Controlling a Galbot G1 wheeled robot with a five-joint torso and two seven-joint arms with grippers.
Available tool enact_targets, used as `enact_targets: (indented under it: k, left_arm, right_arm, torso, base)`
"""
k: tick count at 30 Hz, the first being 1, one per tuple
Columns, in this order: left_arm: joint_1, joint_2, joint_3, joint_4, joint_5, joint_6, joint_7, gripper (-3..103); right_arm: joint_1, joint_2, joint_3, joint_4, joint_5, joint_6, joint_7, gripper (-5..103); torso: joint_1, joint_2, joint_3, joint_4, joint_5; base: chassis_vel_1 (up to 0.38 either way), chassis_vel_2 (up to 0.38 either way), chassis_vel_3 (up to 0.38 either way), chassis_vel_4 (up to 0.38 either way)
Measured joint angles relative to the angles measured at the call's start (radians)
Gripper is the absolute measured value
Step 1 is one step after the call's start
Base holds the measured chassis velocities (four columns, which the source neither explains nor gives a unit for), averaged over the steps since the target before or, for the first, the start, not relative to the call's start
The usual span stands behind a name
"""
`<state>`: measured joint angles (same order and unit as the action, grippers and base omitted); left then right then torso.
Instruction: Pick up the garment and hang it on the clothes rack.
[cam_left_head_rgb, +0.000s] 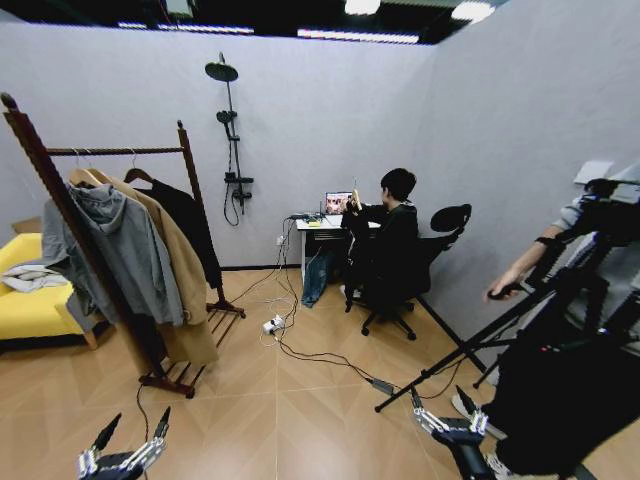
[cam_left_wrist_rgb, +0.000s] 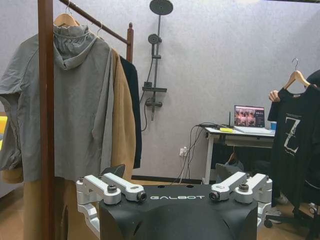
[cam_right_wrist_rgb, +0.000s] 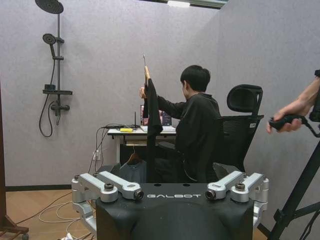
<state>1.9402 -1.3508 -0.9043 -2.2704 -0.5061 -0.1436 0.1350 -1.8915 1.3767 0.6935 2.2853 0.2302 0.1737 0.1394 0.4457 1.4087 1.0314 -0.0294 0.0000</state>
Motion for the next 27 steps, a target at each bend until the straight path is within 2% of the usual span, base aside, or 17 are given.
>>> enact_targets:
  k: [16, 20, 21, 27]
  left_arm:
    - [0.000, 0.000, 0.000, 0.000, 0.000, 0.000, 0.000, 100]
    - [0.000, 0.000, 0.000, 0.000, 0.000, 0.000, 0.000, 100]
    - [0.000, 0.000, 0.000, 0.000, 0.000, 0.000, 0.000, 100]
    - [0.000, 0.000, 0.000, 0.000, 0.000, 0.000, 0.000, 100]
  right_arm:
    - [0.006, 0.000, 0.000, -0.010, -0.003, 0.003, 0.000, 100]
    - [0.048, 0.006, 0.000, -0.084, -0.025, 0.022, 0.004, 100]
    - [0.069, 0.009, 0.001, -0.124, -0.036, 0.033, 0.007, 96]
    - [0.146, 0.021, 0.003, -0.260, -0.077, 0.069, 0.017, 100]
  torso:
    - [0.000, 0.000, 0.000, 0.0000, -0.0002]
    - [0.000, 0.000, 0.000, 0.0000, 0.0001]
    - [0.000, 0.000, 0.000, 0.0000, 0.0000]
    - [0.000, 0.000, 0.000, 0.0000, 0.0001]
  base:
    - [0.000, 0.000, 0.000, 0.000]
    - [0.000, 0.000, 0.000, 0.000]
    - [0.000, 0.000, 0.000, 0.000]
    - [0.000, 0.000, 0.000, 0.000]
